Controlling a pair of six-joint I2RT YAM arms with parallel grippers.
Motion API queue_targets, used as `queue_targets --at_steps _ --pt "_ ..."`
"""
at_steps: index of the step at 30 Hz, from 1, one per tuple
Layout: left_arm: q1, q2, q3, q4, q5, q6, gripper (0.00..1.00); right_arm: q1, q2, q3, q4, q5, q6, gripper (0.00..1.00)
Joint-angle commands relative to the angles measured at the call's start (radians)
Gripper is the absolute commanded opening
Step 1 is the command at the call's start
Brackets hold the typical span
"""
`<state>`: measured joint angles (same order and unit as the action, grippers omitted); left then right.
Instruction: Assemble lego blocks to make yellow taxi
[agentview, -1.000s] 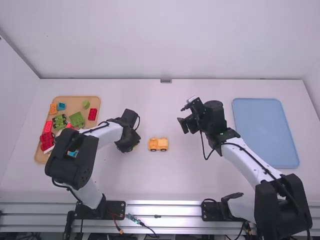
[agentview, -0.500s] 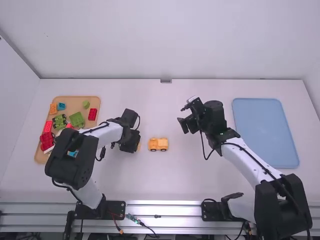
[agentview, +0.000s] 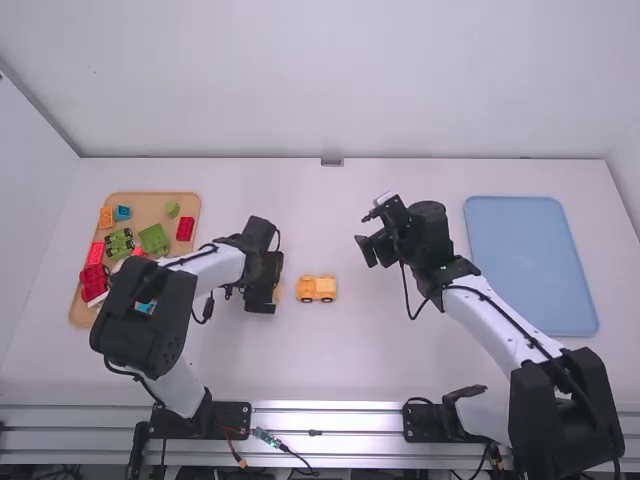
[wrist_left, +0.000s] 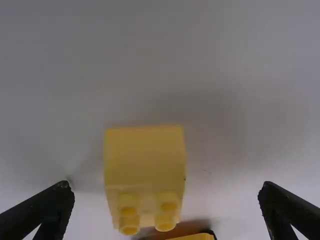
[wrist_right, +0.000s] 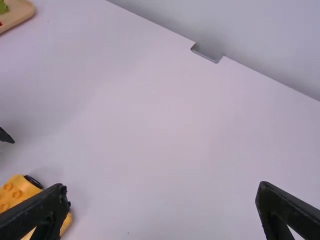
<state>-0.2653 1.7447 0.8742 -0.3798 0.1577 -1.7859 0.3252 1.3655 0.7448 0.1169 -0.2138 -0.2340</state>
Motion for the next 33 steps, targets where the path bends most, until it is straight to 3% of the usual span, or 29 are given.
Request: queue_targets --at_steps 1,7,12,14,17,25,27,33 --pt "0.018 -0.004 0.012 -0.025 0.019 0.106 1.0 0.001 -0.016 -0.006 0.002 0.002 0.002 0.99" --pt "0.037 -0.01 0.156 -0.277 0.008 0.162 0.99 0.001 -0.016 -0.006 0.003 0.002 0.002 0.99" --pt "0.036 -0.01 0.354 -0.415 -0.002 0.449 0.99 0.001 -0.016 -0.006 0.003 0.002 0.002 0.99" --pt "0.036 -0.01 0.393 -0.427 -0.019 0.54 0.99 0.001 -0.016 -0.005 0.003 0.002 0.002 0.99" --pt "0.036 -0.01 0.458 -0.433 -0.137 0.897 0.99 0.001 -0.016 -0.006 0.008 0.002 0.002 0.99" --pt "0.036 -0.01 0.486 -0.399 -0.271 1.418 0.99 -0.006 -0.016 -0.006 0.016 -0.044 -0.051 0.99" --pt "0.036 -0.014 0.487 -0.369 -0.266 1.498 0.99 -0.009 -0.016 -0.005 0.011 -0.102 -0.101 0.99" --pt "0.06 -0.09 0.415 -0.242 -0.046 1.85 0.99 -0.071 -0.016 -0.006 -0.021 -0.298 -0.239 0.99"
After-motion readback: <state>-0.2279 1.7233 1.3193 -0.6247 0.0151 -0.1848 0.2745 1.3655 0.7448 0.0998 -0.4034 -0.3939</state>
